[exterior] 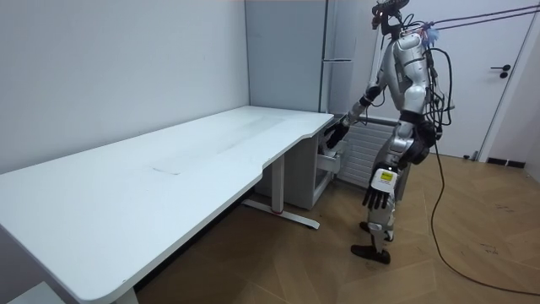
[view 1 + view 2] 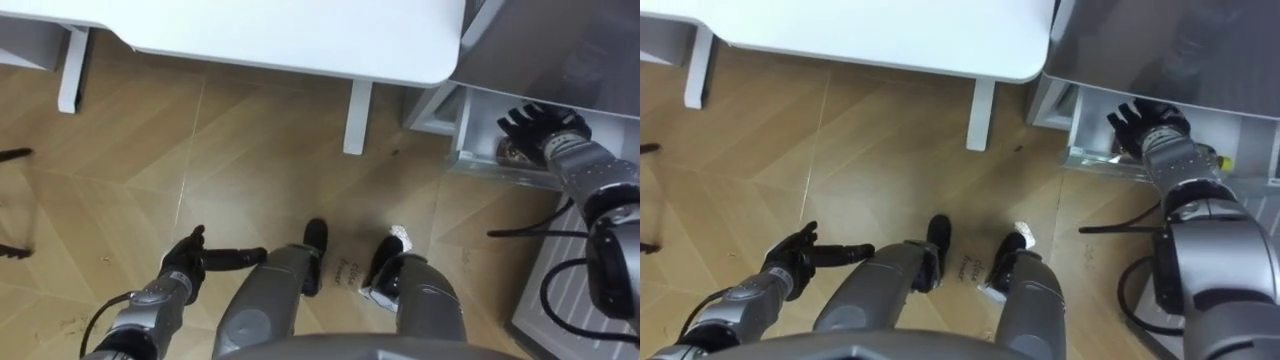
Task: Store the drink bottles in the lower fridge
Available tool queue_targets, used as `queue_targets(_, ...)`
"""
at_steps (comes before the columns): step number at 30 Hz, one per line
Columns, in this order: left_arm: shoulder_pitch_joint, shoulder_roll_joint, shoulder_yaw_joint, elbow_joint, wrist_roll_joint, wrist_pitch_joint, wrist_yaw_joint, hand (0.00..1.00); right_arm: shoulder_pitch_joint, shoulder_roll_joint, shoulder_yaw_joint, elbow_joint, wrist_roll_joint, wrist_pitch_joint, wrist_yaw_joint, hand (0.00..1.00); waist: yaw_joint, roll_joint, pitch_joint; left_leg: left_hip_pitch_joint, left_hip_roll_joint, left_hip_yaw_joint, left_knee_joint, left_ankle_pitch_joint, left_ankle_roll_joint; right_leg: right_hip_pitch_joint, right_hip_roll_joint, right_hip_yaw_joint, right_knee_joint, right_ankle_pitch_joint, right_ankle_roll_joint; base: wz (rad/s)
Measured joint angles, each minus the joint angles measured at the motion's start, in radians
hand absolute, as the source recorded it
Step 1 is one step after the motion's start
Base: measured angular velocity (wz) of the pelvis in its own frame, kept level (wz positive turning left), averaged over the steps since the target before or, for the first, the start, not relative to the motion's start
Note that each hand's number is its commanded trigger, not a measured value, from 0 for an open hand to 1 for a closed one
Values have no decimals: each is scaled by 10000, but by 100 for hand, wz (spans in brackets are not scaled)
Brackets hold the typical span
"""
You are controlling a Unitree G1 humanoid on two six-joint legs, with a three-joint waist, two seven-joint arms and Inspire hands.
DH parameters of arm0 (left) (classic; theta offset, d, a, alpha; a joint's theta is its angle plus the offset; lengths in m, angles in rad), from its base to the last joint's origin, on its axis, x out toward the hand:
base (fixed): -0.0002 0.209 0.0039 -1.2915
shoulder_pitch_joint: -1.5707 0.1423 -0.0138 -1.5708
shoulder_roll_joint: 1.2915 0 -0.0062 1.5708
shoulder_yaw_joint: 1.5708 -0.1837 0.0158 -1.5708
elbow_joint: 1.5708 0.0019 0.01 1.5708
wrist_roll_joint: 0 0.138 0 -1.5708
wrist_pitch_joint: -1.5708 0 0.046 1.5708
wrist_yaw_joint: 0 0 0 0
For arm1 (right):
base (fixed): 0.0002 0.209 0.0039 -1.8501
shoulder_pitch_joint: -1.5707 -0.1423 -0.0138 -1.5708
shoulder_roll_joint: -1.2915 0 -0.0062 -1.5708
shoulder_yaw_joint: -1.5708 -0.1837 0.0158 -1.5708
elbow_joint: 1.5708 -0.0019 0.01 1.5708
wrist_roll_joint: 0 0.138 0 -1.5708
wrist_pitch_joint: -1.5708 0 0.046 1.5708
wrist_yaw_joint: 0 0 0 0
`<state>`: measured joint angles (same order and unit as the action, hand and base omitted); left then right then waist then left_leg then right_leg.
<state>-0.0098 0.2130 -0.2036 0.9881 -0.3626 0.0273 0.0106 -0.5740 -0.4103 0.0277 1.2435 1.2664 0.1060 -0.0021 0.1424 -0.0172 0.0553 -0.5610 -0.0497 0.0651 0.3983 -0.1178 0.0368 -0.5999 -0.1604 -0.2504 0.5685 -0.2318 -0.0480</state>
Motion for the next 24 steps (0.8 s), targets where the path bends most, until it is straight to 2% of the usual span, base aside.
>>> queue_targets(3, 0, 24, 12, 72, 8, -101, 45, 0, 272, -1, 1, -503, -460, -91, -226, 0, -86, -1, -9, 10, 56, 144, 65, -23, 14, 12, 22, 34, 1, 25, -10, -6)
queue_targets(6, 25, 31, 1, 153, -1, -185, 211, 0, 954, 36, 22, -1408, -1253, -369, -609, 0, -221, -5, -22, 72, 125, 178, 203, -108, 20, 170, 98, 39, -43, 29, -9, -1)
queue_targets(8, 61, 81, -29, 192, 0, -276, 304, 0, 1318, 103, 176, -1912, -1722, -583, -972, 0, -304, -17, -51, 137, 259, 245, 335, -209, 13, 321, 237, 75, -180, 119, -27, -14)
queue_targets(13, 246, 104, -45, 127, 3, -340, 310, 0, 1977, 180, 170, -2834, -2236, -1013, -1400, 0, -676, 83, -293, 210, 329, 380, 475, -275, 51, 418, 262, 118, -171, 179, -8, -8)
queue_targets(17, 485, 123, -25, 107, -40, -389, 484, 0, 2382, 218, 125, -3312, -2546, -1326, -1916, 0, -892, 96, -322, 333, 389, 470, 455, -278, 54, 461, 380, 380, -168, 226, 3, -12)
queue_targets(19, 573, 122, -25, 104, -266, -418, 509, 0, 2624, 221, 8, -3565, -2810, -1394, -2182, 0, -887, 93, -328, 370, 427, 579, 453, -279, 52, 439, 421, 475, -172, 271, -7, -18)
queue_targets(24, 974, 123, 34, 144, -649, -505, 525, 0, 2894, 293, -209, -4001, -3947, -1444, -2993, 0, -1227, 132, -476, 485, 476, 793, 325, -277, 57, 459, 461, 610, -266, 390, 2, -14)
